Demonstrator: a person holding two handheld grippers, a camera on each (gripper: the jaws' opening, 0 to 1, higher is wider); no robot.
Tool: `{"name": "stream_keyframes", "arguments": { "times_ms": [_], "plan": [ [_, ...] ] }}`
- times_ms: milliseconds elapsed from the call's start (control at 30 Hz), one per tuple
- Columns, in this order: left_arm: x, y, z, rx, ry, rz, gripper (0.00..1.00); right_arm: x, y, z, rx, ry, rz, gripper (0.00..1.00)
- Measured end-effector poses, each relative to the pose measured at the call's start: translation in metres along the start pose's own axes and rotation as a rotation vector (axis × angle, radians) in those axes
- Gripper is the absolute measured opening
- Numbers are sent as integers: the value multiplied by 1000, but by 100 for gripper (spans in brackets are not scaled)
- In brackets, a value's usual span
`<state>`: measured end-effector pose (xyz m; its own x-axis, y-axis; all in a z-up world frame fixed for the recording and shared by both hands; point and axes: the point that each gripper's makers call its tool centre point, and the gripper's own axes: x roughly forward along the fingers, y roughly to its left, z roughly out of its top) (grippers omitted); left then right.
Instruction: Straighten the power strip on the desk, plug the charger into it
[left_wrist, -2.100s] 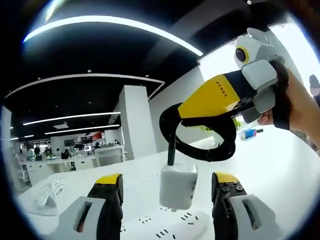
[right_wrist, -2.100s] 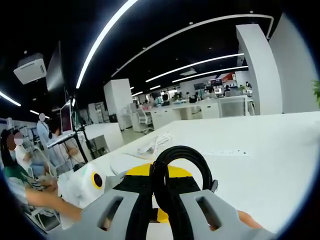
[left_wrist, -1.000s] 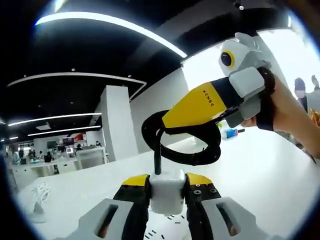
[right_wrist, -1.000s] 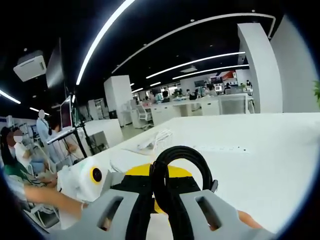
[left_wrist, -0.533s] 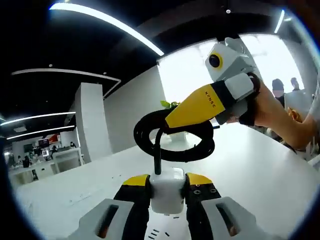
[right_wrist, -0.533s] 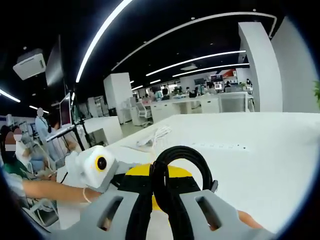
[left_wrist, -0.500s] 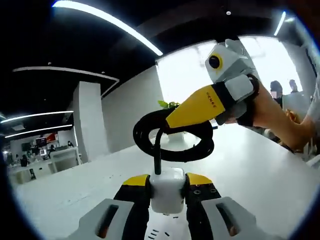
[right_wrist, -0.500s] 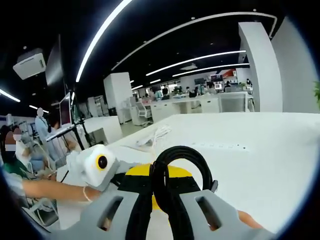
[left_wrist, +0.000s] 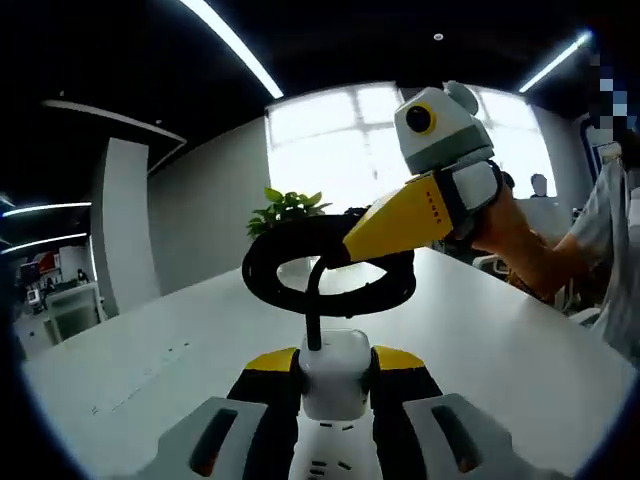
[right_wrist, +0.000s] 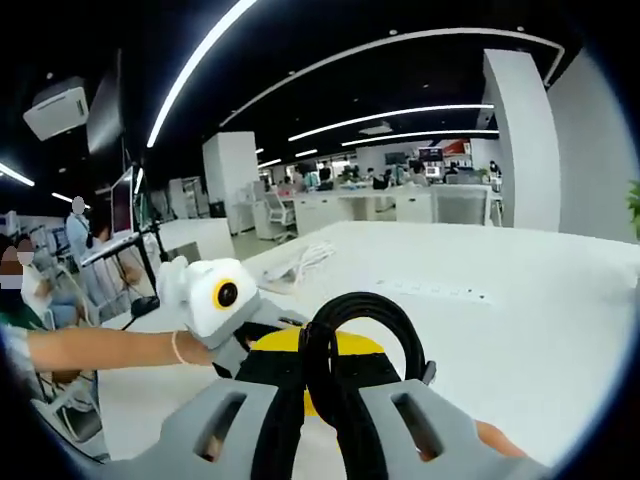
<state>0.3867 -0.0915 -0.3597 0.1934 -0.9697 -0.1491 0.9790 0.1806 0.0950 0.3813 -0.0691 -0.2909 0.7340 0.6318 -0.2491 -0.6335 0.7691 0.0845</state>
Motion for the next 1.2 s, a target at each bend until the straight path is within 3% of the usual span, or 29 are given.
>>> {"name": "stream_keyframes", "arguments": {
  "times_ms": [500,1200],
  "plan": [
    [0,-5,-4,33,67,-56,25,1,-4,-2,7,6,-2,6],
    [-4,-5,-7,53,116,-66,25,2,-3,-3,20,-1,4,6]
  ]
}}
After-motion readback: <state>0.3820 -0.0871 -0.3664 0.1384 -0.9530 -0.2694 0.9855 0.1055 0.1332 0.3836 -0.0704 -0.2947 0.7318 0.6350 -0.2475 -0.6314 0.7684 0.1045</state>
